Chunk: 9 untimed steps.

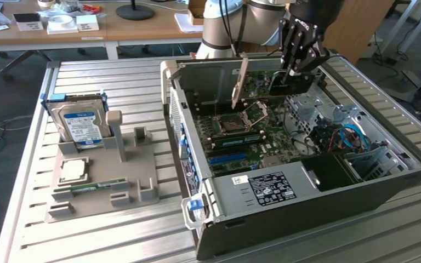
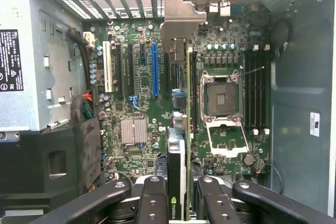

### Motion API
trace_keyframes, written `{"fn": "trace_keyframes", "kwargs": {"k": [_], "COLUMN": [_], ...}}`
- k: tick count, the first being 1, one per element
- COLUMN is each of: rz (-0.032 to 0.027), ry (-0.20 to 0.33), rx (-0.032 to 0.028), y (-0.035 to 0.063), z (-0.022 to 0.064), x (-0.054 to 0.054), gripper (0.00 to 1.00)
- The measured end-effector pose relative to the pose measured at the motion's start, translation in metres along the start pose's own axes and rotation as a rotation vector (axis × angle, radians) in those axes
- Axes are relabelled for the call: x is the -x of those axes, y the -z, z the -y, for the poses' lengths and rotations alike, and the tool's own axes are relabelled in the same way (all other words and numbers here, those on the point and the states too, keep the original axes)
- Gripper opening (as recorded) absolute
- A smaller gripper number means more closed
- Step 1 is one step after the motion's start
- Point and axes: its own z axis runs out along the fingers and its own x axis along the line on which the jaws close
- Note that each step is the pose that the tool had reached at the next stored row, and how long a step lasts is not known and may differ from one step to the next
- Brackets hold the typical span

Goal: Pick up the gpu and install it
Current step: 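Insert the gpu into the slot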

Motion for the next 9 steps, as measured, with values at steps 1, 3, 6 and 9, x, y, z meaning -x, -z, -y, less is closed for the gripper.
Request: {"fn": "trace_keyframes", "kwargs": {"k": [1, 3, 6, 9], "rz": [-0.0002, -0.0002, -0.0002, -0.0002], "ry": [0.000, 0.000, 0.000, 0.000], "rx": [0.0001, 0.0000, 0.0000, 0.0000], "y": [0.0000, 0.0000, 0.0000, 0.0000], "z": [0.0000, 0.0000, 0.0000, 0.0000], "x": [0.0000, 0.0000, 0.0000, 0.0000], "gripper": [0.27, 0.27, 0.27, 0.27]}}
